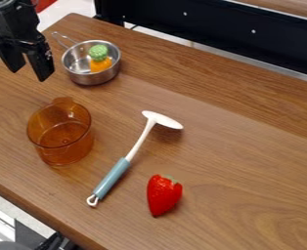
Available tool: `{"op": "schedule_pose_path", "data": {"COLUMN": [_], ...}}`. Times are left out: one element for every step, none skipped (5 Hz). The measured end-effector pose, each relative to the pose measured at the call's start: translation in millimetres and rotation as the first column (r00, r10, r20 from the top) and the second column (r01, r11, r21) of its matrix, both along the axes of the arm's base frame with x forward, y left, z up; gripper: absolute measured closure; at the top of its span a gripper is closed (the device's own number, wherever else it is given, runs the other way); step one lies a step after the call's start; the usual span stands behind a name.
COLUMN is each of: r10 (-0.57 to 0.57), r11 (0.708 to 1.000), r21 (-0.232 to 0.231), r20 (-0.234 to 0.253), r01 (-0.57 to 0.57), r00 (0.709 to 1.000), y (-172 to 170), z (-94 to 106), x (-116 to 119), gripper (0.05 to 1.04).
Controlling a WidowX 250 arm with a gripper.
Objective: Put the red strawberry into the brown pot
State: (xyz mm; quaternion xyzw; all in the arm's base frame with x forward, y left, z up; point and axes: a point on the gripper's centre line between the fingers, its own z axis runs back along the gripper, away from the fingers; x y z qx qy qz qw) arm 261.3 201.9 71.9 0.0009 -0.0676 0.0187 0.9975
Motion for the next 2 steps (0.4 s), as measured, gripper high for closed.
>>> {"op": "schedule_pose_path", "data": {"r10": [-0.008,-0.08], "r11": [1.0,0.997], "r21": [-0.023,-0.031], "r20": [-0.032,-0.095], "r01": [0.007,0.077], "r00": [0.999,0.992], "y": [-4,-20], "z": [-11.6,-17.0], "x": [-4,-20], "gripper": [0.083,0.083]}}
